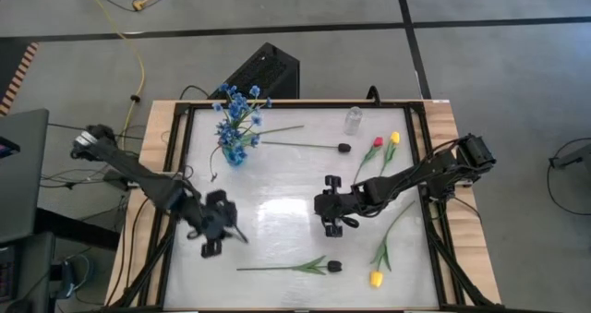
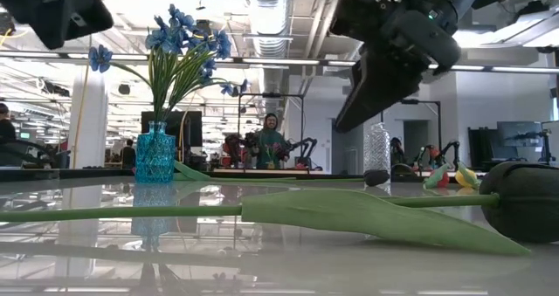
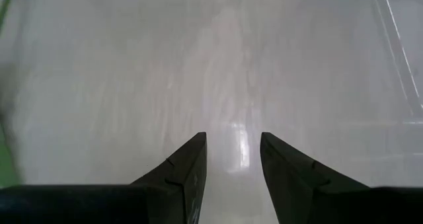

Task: Sort flowers into vase by color
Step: Put the bottom black tulip flower into the blue vase

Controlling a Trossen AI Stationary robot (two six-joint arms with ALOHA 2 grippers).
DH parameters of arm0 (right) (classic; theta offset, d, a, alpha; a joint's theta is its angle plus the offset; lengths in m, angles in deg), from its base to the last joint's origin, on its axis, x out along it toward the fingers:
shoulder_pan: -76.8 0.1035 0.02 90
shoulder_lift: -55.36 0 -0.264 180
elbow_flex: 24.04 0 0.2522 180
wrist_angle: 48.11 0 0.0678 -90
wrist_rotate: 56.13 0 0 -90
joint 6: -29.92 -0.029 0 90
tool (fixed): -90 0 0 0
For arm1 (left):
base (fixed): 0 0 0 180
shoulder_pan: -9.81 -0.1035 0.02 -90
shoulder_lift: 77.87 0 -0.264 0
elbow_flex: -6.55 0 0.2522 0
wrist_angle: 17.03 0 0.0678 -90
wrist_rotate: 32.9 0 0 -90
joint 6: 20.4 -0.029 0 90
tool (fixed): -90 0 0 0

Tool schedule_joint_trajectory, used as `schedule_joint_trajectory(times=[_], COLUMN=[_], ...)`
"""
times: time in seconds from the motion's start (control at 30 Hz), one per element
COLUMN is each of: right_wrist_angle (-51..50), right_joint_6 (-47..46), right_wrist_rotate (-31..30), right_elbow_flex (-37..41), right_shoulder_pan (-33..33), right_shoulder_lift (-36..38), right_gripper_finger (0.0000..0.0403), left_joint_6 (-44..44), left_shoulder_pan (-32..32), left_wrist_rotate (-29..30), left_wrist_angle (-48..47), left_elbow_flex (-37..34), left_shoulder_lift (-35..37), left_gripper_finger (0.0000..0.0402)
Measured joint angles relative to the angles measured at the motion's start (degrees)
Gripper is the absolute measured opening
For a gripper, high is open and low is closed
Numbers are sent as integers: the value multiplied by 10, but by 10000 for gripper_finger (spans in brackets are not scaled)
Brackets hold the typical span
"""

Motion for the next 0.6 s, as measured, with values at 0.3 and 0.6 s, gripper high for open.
schedule_joint_trajectory(times=[0.3, 0.6], right_wrist_angle=[27, 24], right_joint_6=[-18, -44], right_wrist_rotate=[0, 3], right_elbow_flex=[0, 0], right_shoulder_pan=[-3, 5], right_shoulder_lift=[0, 0], right_gripper_finger=[167, 167], left_joint_6=[-79, -110], left_shoulder_pan=[36, 7], left_wrist_rotate=[33, -33], left_wrist_angle=[160, 361], left_elbow_flex=[0, 0], left_shoulder_lift=[-171, -252], left_gripper_finger=[125, 125])
